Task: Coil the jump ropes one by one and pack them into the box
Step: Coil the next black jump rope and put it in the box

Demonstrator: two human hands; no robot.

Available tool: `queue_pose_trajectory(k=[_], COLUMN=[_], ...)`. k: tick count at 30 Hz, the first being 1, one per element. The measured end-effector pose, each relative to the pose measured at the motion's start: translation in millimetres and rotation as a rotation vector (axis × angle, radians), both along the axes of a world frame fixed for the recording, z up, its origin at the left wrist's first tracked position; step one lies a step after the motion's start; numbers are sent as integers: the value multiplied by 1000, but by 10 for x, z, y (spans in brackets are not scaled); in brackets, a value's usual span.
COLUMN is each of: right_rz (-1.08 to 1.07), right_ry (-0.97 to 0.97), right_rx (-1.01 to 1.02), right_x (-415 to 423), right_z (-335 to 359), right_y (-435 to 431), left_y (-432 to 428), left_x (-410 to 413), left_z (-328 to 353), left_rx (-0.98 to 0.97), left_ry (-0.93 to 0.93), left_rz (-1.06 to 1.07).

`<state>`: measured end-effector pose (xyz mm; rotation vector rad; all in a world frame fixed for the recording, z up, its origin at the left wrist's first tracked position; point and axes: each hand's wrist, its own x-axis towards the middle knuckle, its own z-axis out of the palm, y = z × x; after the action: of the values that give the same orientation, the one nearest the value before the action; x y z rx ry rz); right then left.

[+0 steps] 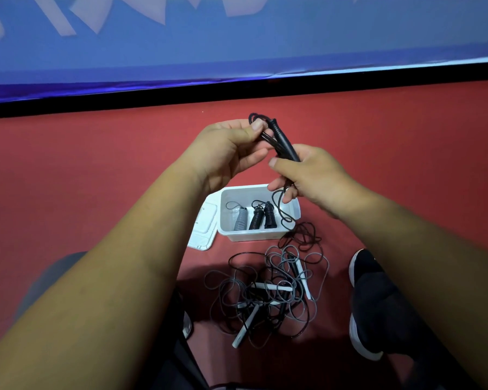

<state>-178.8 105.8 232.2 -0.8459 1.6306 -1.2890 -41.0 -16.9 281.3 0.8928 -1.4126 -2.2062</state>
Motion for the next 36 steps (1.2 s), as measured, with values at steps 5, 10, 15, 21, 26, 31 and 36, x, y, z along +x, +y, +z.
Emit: queue_pose_trajectory(k=[5,10,15,21,26,31,36], right_rz=[35,31,5,-89,-144,-184,-248], right_ry=[-83,-7,12,-173,-304,-299,-326], right_rx=[41,56,23,-46,-127,-171,-200], right_x=[32,55,62,66,-22,-131,-231], right_z=[116,137,121,273,476,580,554], right_y=[54,60,44,70,130,209,245], left_y=[6,5,-35,-3,287,314,208], left_x=[-2,22,47,-83,-92,-86,3], left_z=[30,34,42,-307,-488,-390,-306], left_rx=[-1,-43,-117,-45,-347,-538,-393], left_ry=[27,31,-6,-188,-207,-235,-256], left_rz=[9,0,-25,77,-583,-686,-744])
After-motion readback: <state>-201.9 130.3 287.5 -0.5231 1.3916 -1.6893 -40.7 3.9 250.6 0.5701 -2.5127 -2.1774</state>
